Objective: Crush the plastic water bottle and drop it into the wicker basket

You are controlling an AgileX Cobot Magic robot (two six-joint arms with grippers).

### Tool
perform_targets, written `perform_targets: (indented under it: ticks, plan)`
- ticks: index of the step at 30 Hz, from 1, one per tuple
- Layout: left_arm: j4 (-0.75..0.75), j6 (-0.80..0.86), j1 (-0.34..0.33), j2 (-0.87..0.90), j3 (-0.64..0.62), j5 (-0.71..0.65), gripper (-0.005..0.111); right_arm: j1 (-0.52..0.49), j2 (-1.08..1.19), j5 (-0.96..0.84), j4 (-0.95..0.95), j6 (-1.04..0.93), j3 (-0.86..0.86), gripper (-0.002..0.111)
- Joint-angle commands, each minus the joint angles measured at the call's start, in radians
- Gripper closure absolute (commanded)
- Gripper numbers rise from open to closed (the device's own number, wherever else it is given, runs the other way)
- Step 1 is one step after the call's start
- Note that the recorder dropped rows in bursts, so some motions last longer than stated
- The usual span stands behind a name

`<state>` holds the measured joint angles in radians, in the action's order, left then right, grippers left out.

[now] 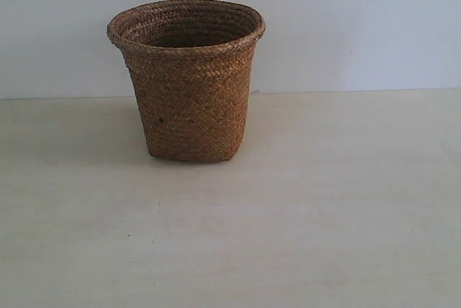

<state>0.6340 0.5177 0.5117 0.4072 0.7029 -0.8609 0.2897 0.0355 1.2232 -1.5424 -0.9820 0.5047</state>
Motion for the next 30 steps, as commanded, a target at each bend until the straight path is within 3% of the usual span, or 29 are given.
perform_targets:
  ticks: [1, 8, 30]
  plan:
    - [0.058, -0.009, -0.002, -0.132, -0.157, 0.081, 0.103, -0.006, -0.002, -0.002, 0.004, -0.002, -0.004, 0.108]
    - [0.057, -0.022, -0.002, -0.246, -0.271, 0.152, 0.103, -0.006, -0.002, -0.002, 0.004, -0.002, -0.004, 0.108]
    - [0.057, -0.038, -0.002, -0.272, -0.273, 0.204, 0.103, -0.006, -0.002, -0.002, 0.004, -0.002, -0.004, 0.108]
